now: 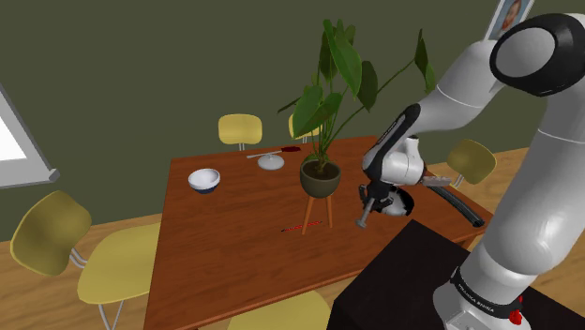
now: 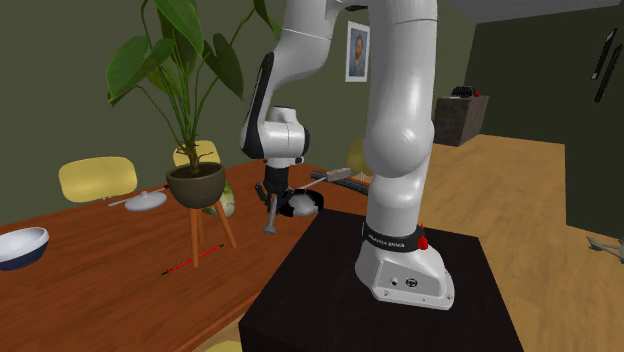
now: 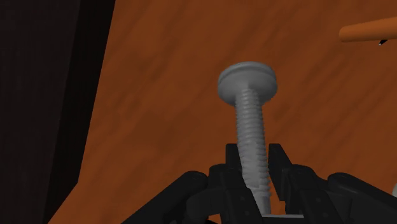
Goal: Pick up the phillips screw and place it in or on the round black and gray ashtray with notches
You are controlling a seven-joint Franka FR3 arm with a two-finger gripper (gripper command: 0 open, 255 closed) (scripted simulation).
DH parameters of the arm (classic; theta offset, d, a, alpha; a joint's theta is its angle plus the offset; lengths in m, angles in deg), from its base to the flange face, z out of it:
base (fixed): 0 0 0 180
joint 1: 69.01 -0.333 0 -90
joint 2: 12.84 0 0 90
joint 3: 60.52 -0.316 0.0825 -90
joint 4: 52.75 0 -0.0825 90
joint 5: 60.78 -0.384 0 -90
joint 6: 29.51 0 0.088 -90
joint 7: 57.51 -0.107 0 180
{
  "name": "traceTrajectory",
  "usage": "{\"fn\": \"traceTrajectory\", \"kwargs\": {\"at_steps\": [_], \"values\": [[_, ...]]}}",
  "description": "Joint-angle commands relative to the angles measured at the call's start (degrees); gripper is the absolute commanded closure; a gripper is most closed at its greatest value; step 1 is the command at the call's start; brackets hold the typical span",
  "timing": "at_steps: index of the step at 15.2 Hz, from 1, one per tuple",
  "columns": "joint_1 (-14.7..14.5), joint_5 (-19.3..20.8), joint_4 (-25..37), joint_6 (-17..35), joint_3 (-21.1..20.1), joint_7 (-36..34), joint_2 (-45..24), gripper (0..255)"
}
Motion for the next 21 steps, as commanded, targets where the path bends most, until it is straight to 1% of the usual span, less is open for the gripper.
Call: {"fn": "traceTrajectory", "kwargs": {"at_steps": [1,5,7,8,14,21], "values": [[-1.25,4.67,-0.71,-1.48,2.13,-3.81,2.33,255],[-1.68,13.0,-1.68,-4.62,4.37,-10.32,6.86,255],[-1.25,16.44,-1.95,-6.37,4.7,-12.97,9.06,255],[-1.01,17.54,-2.01,-7.03,4.71,-13.83,9.85,255],[3.55,14.21,5.28,-11.09,9.78,-1.54,5.09,255],[9.77,10.19,16.53,-17.15,12.96,10.33,-2.43,255]]}}
